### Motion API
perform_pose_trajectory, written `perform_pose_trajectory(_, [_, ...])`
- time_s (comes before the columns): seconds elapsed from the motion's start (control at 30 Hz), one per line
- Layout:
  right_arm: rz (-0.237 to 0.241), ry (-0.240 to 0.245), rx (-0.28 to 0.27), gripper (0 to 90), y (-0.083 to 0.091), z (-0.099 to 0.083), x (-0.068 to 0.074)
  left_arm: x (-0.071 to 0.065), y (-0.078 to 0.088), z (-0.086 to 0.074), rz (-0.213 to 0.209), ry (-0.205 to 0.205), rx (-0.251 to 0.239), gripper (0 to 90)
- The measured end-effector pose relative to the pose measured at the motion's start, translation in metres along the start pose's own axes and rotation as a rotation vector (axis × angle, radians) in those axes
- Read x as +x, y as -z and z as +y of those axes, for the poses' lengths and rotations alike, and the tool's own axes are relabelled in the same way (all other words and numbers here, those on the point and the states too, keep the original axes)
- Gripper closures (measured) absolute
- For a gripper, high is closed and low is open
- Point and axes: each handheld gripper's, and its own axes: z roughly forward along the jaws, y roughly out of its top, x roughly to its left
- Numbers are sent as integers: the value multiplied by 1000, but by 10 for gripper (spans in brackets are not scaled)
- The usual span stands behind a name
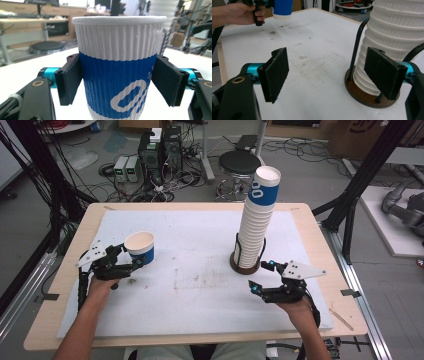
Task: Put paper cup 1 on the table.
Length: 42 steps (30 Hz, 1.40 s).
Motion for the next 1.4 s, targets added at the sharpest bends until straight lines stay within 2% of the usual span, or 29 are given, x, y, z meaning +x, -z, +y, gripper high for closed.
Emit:
perform_pose_trajectory(0.17, [4,2,2,205,0,0,1,9,0,-8,31,-7,66,271])
perform_pose_trajectory(0.3, [2,0,2,205,0,-1,0,9,-3,-11,48,-20,125,271])
perform_pose_trajectory(0.47, [5,4,1,205,0,0,1,10,-3,-14,89,-29,192,269])
perform_pose_trajectory(0.9, [8,7,2,205,0,1,1,4,0,-12,154,-30,277,262])
perform_pose_trajectory(1.03, [8,3,4,205,1,1,2,1,5,-11,165,-45,312,260])
perform_pose_trajectory(1.27, [13,7,2,205,0,2,2,-1,11,-16,187,0,333,241])
perform_pose_trajectory(1.3, [15,7,1,205,0,2,2,-2,10,-17,193,18,338,233])
perform_pose_trajectory(1.37, [15,8,1,205,-1,2,1,-3,11,-16,223,33,347,154])
perform_pose_trajectory(1.4, [15,8,2,205,-1,2,1,-3,12,-16,219,45,344,145])
